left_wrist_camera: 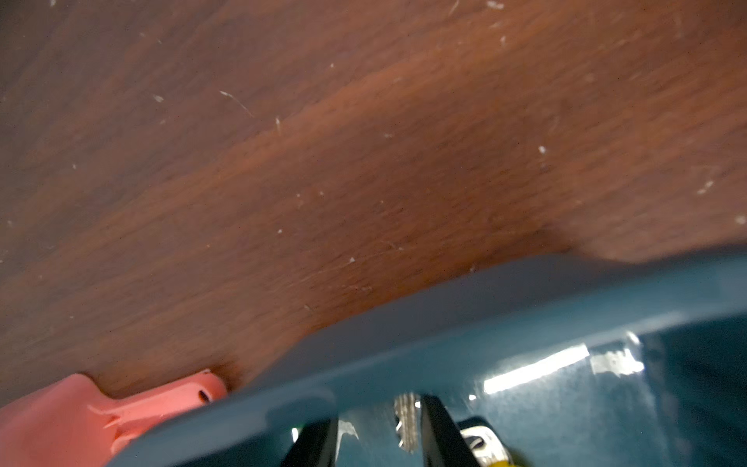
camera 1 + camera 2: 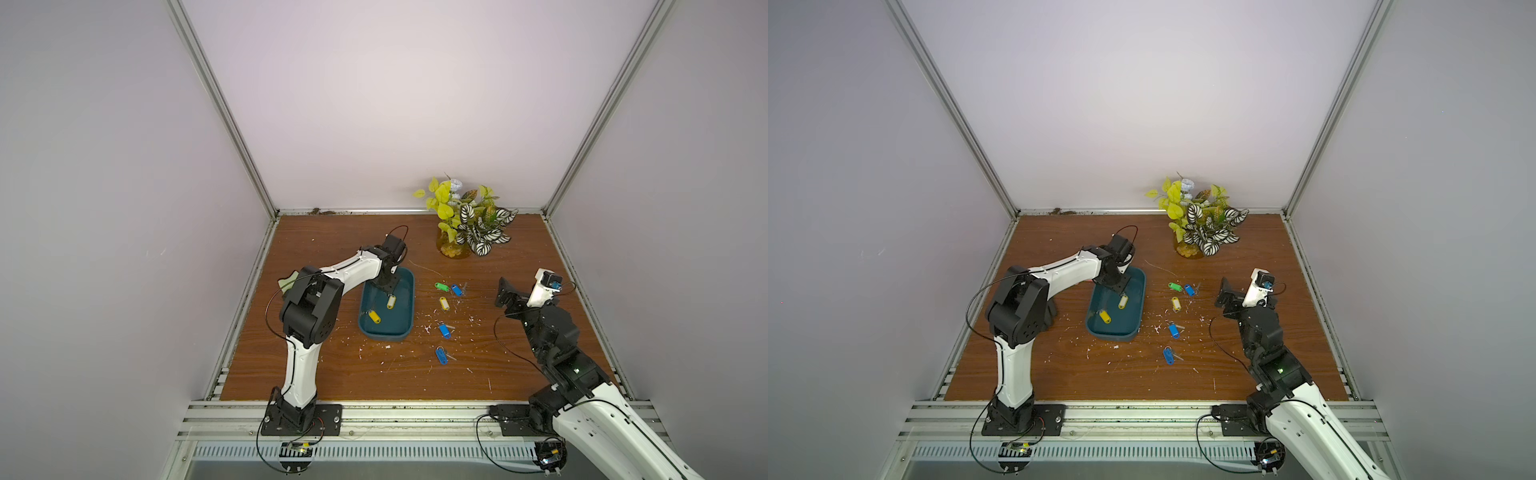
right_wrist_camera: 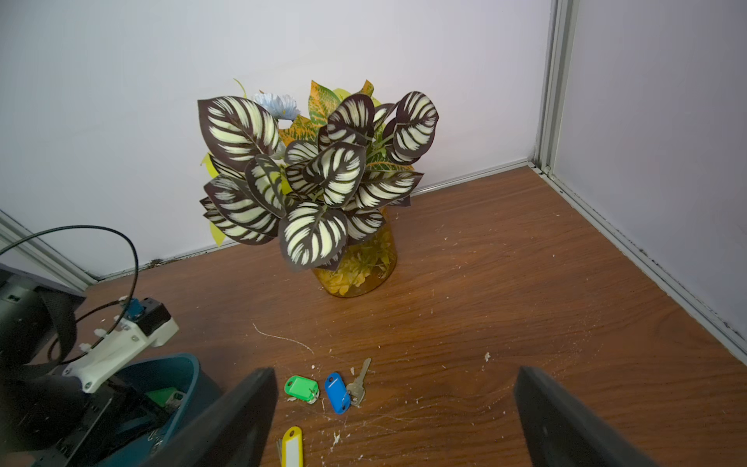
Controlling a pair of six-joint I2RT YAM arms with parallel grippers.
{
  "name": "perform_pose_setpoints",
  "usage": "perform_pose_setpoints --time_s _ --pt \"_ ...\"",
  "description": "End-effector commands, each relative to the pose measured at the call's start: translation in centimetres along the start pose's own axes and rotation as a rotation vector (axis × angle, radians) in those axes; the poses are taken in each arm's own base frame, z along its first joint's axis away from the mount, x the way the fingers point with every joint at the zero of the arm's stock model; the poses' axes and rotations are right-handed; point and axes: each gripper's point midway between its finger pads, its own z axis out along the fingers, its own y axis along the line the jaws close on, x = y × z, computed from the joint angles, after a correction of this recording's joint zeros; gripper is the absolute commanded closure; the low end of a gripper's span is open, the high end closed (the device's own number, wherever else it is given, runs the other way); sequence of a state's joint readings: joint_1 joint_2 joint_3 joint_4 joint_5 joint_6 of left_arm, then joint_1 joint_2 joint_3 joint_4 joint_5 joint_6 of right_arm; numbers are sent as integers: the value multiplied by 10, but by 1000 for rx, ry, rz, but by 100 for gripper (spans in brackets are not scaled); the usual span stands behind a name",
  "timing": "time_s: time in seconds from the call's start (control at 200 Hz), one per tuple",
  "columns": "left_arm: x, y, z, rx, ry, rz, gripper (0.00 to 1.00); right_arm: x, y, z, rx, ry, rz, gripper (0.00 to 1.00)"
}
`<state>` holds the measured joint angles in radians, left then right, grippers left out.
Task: Take the keys out of the storage box
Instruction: Pick up the key from the storage box.
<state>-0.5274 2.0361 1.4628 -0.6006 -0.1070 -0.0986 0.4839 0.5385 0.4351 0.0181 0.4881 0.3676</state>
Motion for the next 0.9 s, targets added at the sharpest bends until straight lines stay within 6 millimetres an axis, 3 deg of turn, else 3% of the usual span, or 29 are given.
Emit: perform_pose_setpoints --time_s 0.0,0.61,0.896 --pt "-5 2 4 17 -12 -20 60 -11 5 -1 -19 -33 31 1" --pt "-2 -13 26 98 8 -53 59 -6 4 0 -21 -20 40 1" --pt "0 -16 29 113 5 -67 68 -5 3 0 -19 -22 46 1"
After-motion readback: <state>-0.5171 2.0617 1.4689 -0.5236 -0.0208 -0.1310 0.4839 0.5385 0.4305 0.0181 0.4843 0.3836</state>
